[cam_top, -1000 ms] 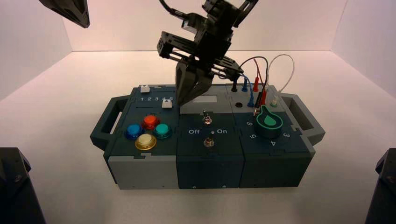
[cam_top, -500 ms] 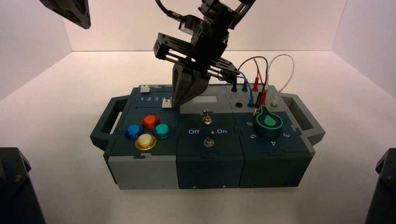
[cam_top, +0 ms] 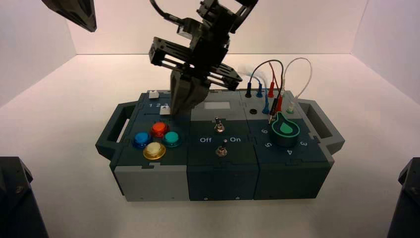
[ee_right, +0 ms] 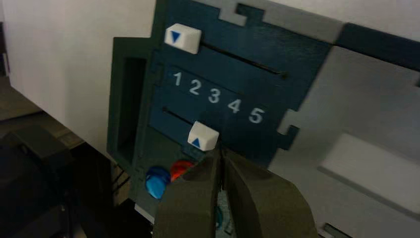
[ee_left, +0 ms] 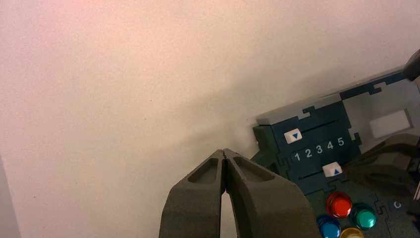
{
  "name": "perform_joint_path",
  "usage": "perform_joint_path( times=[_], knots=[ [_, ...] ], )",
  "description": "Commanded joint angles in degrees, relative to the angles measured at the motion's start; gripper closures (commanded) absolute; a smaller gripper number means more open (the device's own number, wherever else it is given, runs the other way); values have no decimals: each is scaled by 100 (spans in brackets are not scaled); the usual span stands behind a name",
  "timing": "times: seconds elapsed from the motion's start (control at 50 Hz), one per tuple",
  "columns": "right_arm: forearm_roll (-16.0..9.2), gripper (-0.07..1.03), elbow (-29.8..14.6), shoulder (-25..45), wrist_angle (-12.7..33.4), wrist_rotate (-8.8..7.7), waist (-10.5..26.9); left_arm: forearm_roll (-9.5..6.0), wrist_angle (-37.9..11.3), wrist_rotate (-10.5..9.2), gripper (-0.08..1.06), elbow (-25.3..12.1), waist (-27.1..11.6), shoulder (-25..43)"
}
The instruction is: Move the bottom slider to position 1.
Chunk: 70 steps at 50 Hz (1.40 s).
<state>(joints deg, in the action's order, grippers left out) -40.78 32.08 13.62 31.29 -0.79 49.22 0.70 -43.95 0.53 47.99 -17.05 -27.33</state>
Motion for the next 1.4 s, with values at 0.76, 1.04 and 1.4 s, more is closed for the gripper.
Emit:
perform_joint_path(
  times=[0.76, 1.04, 1.4],
  knots=[
    [-18, 98, -519, 281, 149, -79, 70, 9, 9, 26, 101, -62, -18, -26],
    [-9, 98, -677, 378, 220, -79, 70, 9, 0, 26, 101, -62, -18, -26],
    [-9, 98, -835, 483, 334, -79, 97, 18, 0, 26, 101, -53, -18, -26]
  ],
)
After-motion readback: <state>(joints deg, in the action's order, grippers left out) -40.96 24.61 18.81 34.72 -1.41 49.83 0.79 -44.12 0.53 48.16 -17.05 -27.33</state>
